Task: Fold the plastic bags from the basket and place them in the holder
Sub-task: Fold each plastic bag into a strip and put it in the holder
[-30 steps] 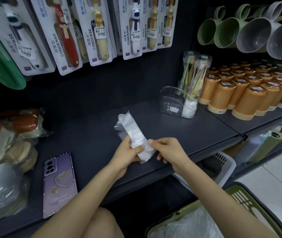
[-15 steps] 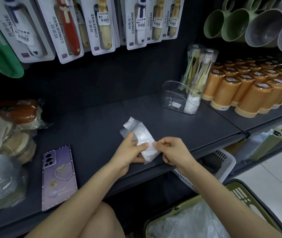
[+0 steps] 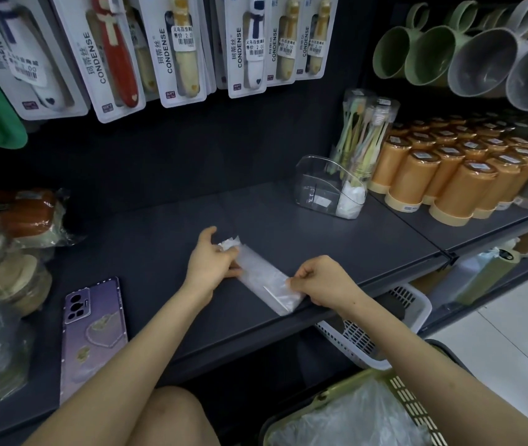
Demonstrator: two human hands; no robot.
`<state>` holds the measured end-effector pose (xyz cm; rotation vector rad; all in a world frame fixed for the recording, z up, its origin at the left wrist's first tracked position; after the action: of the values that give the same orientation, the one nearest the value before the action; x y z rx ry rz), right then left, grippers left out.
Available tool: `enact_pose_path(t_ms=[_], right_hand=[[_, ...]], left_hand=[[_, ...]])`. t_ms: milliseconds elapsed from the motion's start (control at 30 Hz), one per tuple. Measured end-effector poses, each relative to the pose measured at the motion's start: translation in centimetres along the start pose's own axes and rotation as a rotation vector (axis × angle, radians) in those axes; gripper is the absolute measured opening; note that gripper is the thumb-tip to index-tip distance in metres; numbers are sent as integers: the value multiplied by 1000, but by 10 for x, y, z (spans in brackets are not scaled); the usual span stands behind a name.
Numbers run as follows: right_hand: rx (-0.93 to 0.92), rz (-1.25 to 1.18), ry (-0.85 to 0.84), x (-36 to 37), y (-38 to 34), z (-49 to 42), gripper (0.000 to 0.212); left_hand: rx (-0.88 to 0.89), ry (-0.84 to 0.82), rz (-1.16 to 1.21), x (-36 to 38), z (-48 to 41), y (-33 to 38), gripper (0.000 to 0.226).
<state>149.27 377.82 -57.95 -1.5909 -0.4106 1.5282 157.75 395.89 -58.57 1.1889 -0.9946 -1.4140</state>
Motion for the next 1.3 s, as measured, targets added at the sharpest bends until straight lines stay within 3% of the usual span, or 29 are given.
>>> enact_pose_path(t_ms=[133, 233, 300, 367, 433, 533, 600, 667, 700, 800, 900, 1067, 1167, 1233, 1300], right_hand=[[-17, 66, -15, -6, -1, -4, 20], [-33, 85, -41, -10, 0, -6, 17], [-40, 96, -56, -13, 0, -7, 15], [-35, 90, -72, -16, 2, -7, 14], [-10, 51, -94, -19, 3, -7, 15], [11, -84, -49, -27, 6, -2, 10], [-65, -9, 185, -27, 10, 2, 9], [-268, 231, 481, -17, 13, 11, 21], [-394, 309, 547, -9, 14, 15, 27], [-587, 530, 472, 19, 28, 22, 44], [-503, 701, 379, 26, 49, 26, 63], [-427, 761, 363, 20, 54, 31, 68], [-392, 770, 348, 20, 52, 31, 68], [-379, 774, 348, 20, 51, 31, 68], [-383, 776, 343, 20, 51, 31, 69]], left_hand=[[652, 171, -639, -5, -5, -8, 43], [1022, -32, -805, 1, -2, -18, 49], [1000, -271, -891, 7, 6, -19, 60], [863, -411, -966, 12, 7, -25, 74], [798, -411, -1039, 17, 9, -28, 79], [720, -339, -1116, 26, 16, -27, 54], [679, -265, -1146, 33, 24, -28, 50], [643, -210, -1155, 38, 31, -29, 50], [628, -195, -1153, 40, 32, -30, 50], [596, -177, -1171, 40, 33, -30, 50], [597, -190, -1173, 36, 31, -30, 51], [606, -190, -1271, 16, 7, -25, 53], [810, -127, -1321, 13, 4, -14, 71], [961, -259, -1226, 26, 13, -6, 86], [990, -442, -1146, 40, 19, -10, 95]])
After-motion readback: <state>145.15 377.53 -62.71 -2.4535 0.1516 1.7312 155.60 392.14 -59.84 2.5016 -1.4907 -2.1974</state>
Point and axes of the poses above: each hand's wrist, its own z-axis away from the middle knuckle, its own x-axis out of the palm, y = z × x, the point moved 1 cm from there along -z, towards the middle knuckle, and after that the axes turned 8 degrees about y, right-handed, at the moved point
